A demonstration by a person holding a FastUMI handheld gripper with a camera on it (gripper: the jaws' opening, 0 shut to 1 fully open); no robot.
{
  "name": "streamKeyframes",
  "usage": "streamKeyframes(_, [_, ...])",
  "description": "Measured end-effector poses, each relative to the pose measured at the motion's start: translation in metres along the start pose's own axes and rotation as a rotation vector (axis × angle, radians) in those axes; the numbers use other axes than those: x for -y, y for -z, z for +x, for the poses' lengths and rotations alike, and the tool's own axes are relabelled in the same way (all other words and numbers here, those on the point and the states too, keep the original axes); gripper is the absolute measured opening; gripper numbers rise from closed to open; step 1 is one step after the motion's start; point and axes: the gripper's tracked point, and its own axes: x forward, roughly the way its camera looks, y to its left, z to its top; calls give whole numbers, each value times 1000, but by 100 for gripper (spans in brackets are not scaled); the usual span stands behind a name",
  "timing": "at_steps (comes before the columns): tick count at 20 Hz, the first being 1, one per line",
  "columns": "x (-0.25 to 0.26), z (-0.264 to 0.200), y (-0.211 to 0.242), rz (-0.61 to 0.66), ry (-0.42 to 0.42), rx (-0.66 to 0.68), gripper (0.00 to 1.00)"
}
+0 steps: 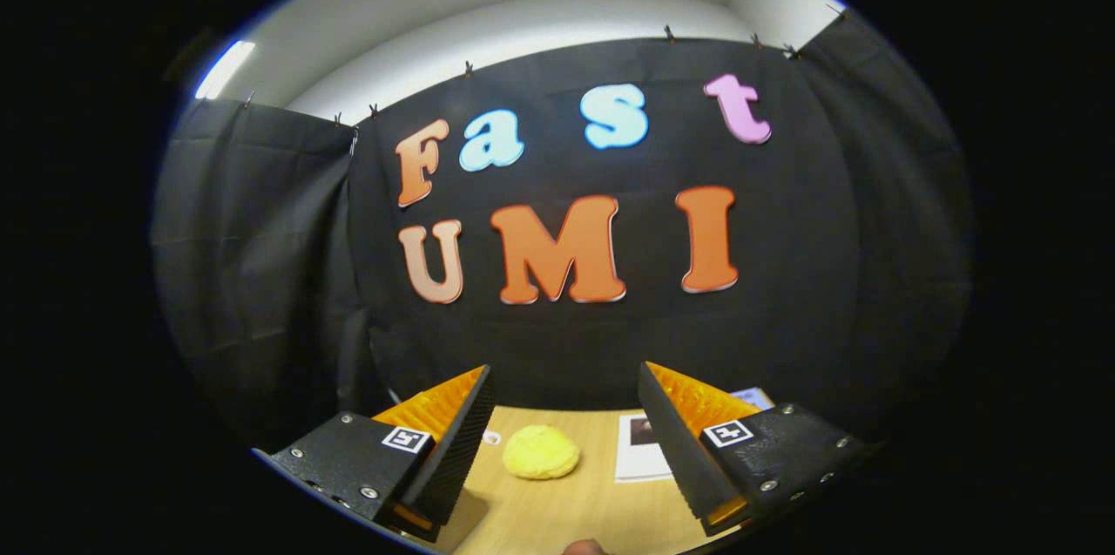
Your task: Open the storage box then place both shoes into the box .Put the left shoe in first, then the right shoe, with the right side of both shoes facing outward in a uniform manner.
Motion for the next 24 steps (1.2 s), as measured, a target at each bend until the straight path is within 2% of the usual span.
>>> streamKeyframes(5, [34, -16, -51, -82, 64, 237, 98])
streamKeyframes(9, [37, -35, -83, -132, 69, 372, 98])
streamKeyframes(24, [64, -44, -69, -66, 85, 315, 98])
